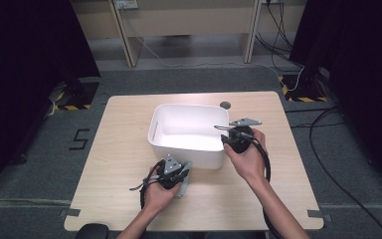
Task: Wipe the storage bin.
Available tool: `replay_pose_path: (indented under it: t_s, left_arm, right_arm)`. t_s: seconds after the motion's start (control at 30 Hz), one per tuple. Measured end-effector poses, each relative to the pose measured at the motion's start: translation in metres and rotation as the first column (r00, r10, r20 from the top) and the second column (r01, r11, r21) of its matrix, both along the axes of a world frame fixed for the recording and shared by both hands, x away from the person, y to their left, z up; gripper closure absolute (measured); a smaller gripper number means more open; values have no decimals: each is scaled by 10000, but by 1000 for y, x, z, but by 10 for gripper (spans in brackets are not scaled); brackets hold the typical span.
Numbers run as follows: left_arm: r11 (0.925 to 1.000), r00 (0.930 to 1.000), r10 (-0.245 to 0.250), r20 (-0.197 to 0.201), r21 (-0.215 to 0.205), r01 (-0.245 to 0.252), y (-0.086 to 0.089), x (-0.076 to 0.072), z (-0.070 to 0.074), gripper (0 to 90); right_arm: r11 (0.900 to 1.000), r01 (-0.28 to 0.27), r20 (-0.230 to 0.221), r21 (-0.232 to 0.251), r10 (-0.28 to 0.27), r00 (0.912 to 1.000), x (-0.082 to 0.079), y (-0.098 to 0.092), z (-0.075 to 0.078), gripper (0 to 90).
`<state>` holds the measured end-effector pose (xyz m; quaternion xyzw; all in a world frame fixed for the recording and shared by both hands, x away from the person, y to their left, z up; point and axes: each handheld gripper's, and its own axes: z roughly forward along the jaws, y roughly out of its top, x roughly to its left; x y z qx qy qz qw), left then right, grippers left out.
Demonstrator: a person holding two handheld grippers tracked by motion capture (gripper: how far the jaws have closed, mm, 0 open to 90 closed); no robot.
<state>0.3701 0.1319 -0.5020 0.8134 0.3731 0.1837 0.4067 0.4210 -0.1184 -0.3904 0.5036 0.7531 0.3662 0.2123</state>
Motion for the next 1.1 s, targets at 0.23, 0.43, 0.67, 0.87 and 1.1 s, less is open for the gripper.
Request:
replay_pose_path:
  t_s: [0.23,0.43,0.67,0.87,1.1]
  left_arm:
    - [9999,10000,-43,-42,98,43,-1,1,0,788]
    - [9998,9999,-91,-63,164,92,-4,1,1,789]
    - [9996,9997,-229,-65,138,230,-12,2,0,789]
    - [9995,9995,-278,-115,151,280,-15,1,1,789]
    - [9995,9996,-273,-112,149,275,-15,1,1,790]
  right_arm:
    - [10000,13,-12,29,-13,10000,0,0,0,689]
    - [10000,3,-14,53,-3,10000,0,0,0,689]
    - [10000,10,-14,48,-9,10000,0,0,0,689]
    - [10000,10,-14,47,-10,10000,0,0,0,688]
    - [10000,2,-23,48,-2,10000,1,0,0,687]
